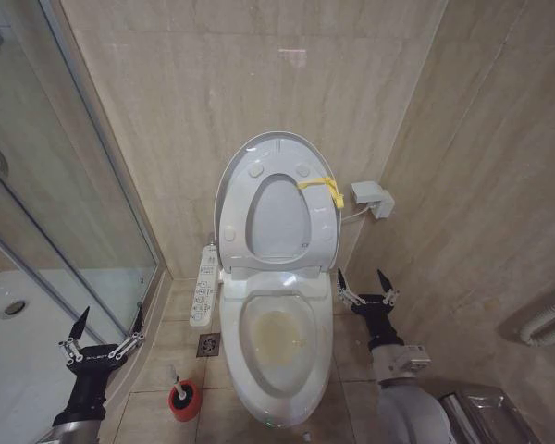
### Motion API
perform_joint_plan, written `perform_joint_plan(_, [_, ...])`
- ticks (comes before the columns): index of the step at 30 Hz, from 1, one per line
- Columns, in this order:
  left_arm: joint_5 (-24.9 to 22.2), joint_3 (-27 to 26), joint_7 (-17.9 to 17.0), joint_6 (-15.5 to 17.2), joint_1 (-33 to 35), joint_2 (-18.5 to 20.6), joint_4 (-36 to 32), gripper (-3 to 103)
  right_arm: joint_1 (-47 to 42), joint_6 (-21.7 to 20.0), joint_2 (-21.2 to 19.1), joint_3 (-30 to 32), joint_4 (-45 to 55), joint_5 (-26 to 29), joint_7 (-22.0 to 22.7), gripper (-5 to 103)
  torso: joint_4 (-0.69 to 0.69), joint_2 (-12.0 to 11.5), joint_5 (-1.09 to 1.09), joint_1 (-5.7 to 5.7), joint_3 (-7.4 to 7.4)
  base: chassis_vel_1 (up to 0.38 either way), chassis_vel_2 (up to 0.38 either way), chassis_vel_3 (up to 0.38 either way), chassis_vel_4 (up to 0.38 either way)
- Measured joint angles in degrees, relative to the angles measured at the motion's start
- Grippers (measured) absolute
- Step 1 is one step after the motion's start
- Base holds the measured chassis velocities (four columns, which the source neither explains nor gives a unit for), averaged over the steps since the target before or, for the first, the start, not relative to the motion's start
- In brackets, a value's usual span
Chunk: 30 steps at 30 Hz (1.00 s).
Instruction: Open the toilet lid, clean the toilet bowl with a toilet brush, close the toilet lid, and flush.
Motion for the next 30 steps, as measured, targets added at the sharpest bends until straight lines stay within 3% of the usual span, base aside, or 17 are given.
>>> perform_joint_plan(30, [0.2, 0.61, -0.09, 0.6, -0.37, -0.05, 0.45, 100, 0.0, 0.0, 0.0, 0.0, 0.0, 0.0, 0.0, 100, 0.0, 0.0, 0.0, 0.0, 0.0, 0.0, 0.0, 0.0, 0.0])
